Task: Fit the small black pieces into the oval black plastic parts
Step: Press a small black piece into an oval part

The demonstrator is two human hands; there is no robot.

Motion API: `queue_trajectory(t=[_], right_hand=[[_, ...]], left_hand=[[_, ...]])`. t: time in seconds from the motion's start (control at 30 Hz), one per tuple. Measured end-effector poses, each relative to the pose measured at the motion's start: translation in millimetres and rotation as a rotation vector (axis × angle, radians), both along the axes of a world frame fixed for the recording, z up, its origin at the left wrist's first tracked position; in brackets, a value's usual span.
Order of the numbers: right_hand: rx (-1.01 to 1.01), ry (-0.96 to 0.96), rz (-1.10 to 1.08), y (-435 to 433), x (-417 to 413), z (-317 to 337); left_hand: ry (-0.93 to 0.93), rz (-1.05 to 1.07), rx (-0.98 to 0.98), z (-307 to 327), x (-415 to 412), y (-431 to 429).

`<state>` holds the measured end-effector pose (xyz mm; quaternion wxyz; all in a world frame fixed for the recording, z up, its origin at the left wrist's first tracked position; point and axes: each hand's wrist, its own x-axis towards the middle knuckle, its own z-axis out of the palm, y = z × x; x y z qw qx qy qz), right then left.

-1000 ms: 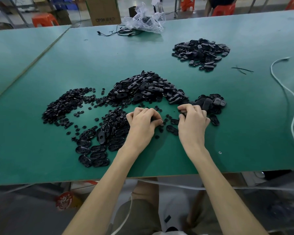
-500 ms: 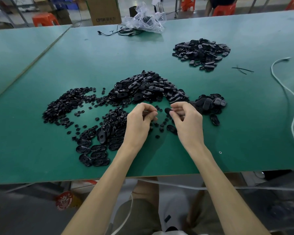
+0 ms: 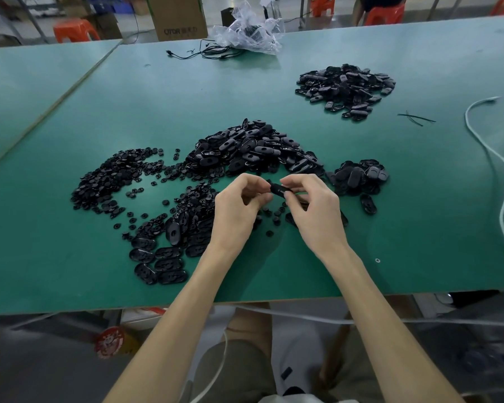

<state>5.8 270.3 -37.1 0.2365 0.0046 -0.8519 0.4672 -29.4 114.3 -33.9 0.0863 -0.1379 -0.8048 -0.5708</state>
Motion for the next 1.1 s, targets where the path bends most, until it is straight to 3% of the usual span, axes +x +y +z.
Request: queue_trajectory(t=[0.47,0.83,0.97,1.1], right_hand=[[-0.056,0.012,-0.004,0.0,2.1,0.2],[-0.007,0.013,0.181,-1.1,4.2,-0.3],[0.08,0.046,0.144,-0.1,2.0,-2.3],[0.02,0.06,0.055,0.9,2.4,-0.9]], left_hand=[[-0.011,-0.005,0.07,1.3,1.9,-0.4],[0.012,-0.038,0.097,3.9,3.9,-0.4],[0.048,-0.049,0.064,4.4,4.9,0.9],[0.04,-0.044,0.058,4.3,4.4,1.1]])
